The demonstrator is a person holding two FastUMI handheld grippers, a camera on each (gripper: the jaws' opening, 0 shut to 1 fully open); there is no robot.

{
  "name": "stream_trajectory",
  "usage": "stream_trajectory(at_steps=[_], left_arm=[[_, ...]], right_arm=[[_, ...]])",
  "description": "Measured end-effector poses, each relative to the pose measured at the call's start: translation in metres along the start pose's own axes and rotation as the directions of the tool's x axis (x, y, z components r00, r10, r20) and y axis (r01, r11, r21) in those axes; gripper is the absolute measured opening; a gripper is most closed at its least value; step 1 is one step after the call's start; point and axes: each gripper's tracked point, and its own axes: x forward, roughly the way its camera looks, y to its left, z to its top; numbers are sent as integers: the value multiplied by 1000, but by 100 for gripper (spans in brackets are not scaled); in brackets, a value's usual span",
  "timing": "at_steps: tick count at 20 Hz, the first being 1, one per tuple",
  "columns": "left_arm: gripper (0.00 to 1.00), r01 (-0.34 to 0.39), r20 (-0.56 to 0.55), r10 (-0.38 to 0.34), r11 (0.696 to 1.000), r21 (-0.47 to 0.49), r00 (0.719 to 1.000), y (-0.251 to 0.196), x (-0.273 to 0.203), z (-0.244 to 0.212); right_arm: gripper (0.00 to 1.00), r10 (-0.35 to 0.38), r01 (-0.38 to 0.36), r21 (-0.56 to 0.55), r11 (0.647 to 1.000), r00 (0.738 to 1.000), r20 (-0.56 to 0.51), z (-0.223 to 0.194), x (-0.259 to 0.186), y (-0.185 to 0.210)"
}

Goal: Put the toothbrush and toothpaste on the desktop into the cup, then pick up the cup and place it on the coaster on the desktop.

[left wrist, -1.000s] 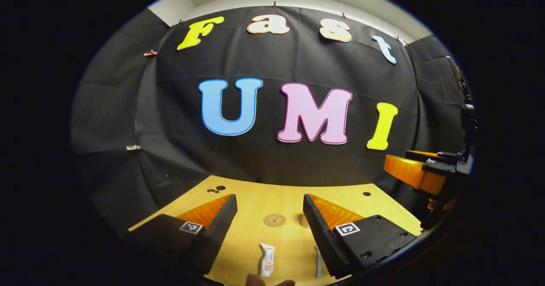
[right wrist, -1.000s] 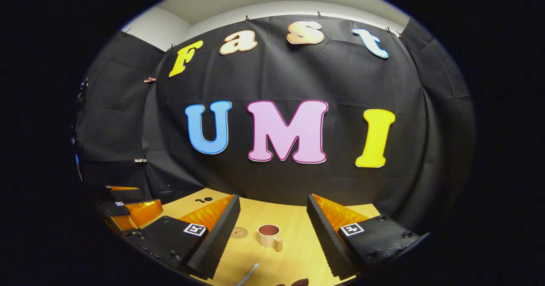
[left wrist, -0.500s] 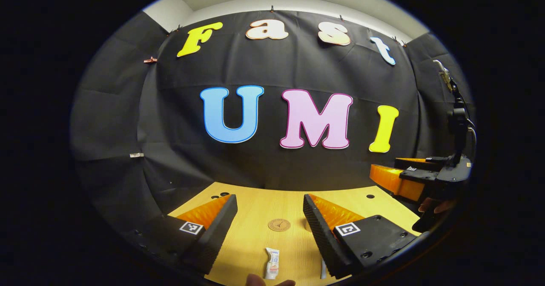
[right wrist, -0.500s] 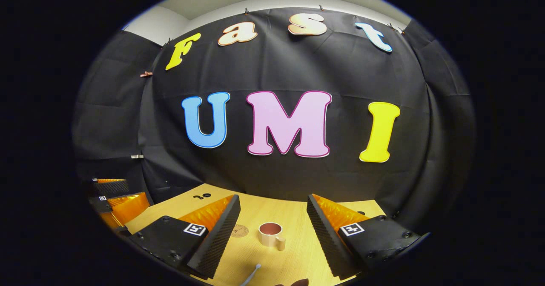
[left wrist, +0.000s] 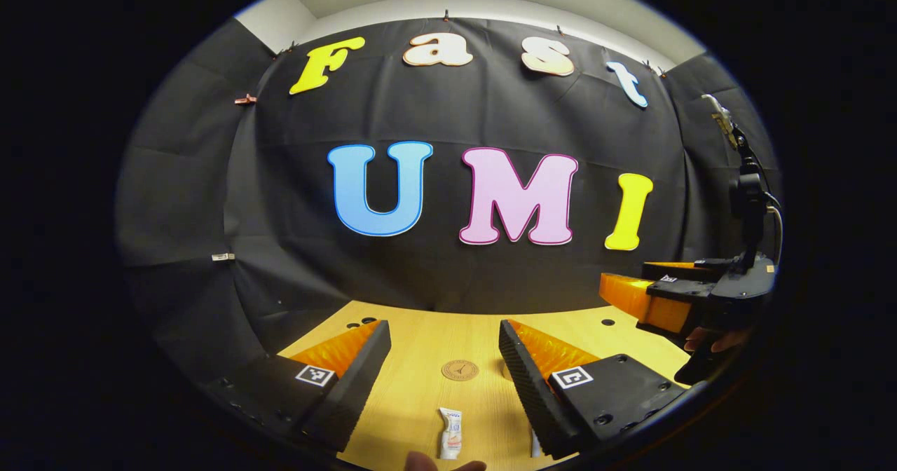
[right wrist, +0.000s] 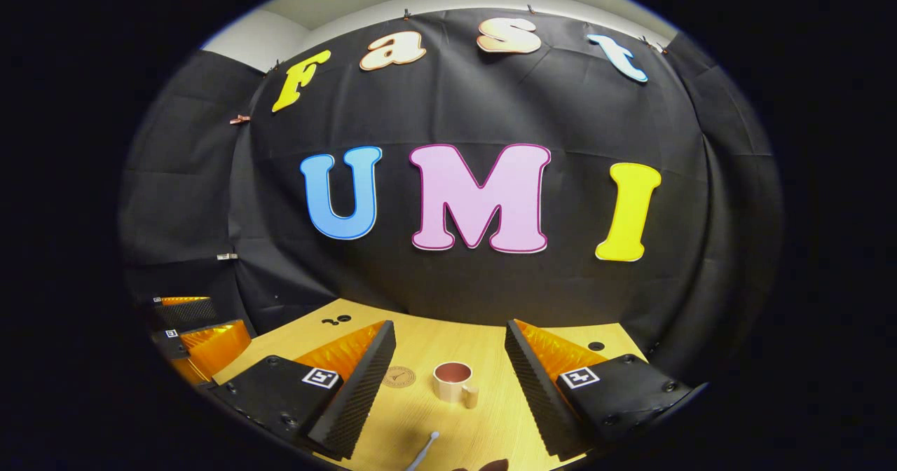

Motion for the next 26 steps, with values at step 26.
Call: stream_trajectory(at_steps=[26], left_arm=[[97, 65, -404, -48, 997, 29, 913, -3, 39, -164]], right_arm=[[97, -36, 35, -34, 999, 999, -27, -50, -2, 0]])
